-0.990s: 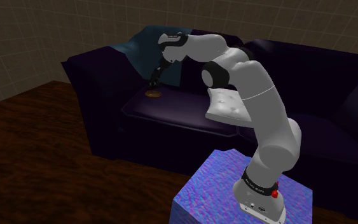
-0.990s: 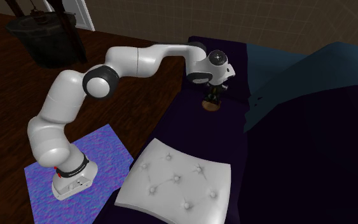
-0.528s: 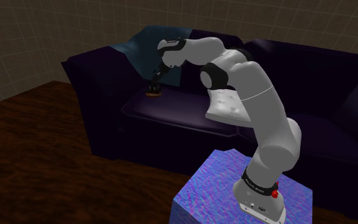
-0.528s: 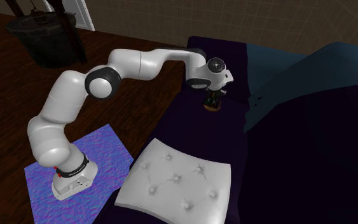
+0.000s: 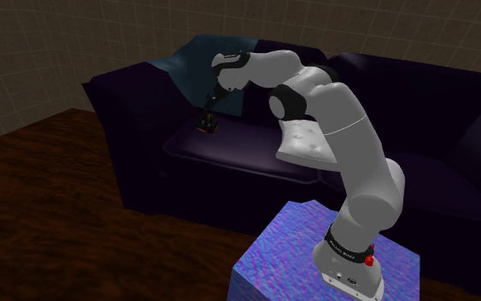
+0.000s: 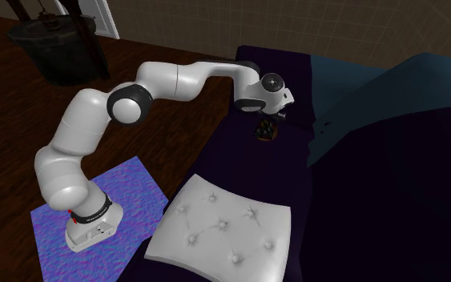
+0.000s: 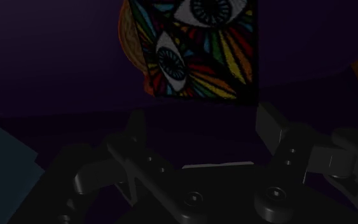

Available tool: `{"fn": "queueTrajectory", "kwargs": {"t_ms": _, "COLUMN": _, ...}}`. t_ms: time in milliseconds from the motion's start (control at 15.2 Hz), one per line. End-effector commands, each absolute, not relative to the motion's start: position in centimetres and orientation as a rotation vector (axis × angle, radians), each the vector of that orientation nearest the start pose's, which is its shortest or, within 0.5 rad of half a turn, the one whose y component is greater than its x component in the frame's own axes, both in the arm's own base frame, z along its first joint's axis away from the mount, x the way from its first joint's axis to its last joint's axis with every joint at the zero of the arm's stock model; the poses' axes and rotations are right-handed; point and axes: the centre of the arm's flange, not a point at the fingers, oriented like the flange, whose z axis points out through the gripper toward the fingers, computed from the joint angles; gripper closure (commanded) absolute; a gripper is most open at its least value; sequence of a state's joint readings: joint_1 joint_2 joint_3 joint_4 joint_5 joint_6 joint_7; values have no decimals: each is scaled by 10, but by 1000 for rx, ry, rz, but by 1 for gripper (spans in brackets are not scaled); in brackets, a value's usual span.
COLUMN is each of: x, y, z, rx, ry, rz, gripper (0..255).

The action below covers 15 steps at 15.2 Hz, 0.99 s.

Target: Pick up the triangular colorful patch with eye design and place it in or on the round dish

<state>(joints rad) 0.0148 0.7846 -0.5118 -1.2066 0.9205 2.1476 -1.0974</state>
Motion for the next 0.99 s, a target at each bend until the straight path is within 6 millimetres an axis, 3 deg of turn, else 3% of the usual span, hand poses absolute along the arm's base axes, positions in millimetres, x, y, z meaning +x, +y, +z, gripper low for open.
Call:
{"fn": "queueTrajectory", "kwargs": {"t_ms": 0, "x": 742, "y": -227, "z": 378, "rx": -2824, "ry": -516, "rz": -764, "gripper": 0}}
{"fn": "queueTrajectory", "kwargs": {"t_ms": 198, "x": 742, "y": -227, "z": 378, "rx": -2824, "ry": -516, "rz": -764, "gripper": 0}}
{"fn": "queueTrajectory", "kwargs": {"t_ms": 462, "x": 719, "y": -239, "z": 421, "rx": -2824, "ry": -516, "rz": -764, "gripper": 0}}
{"fn": "queueTrajectory", "kwargs": {"t_ms": 924, "x": 719, "y": -239, "z": 421, "rx": -2824, "ry": -516, "rz": -764, "gripper": 0}}
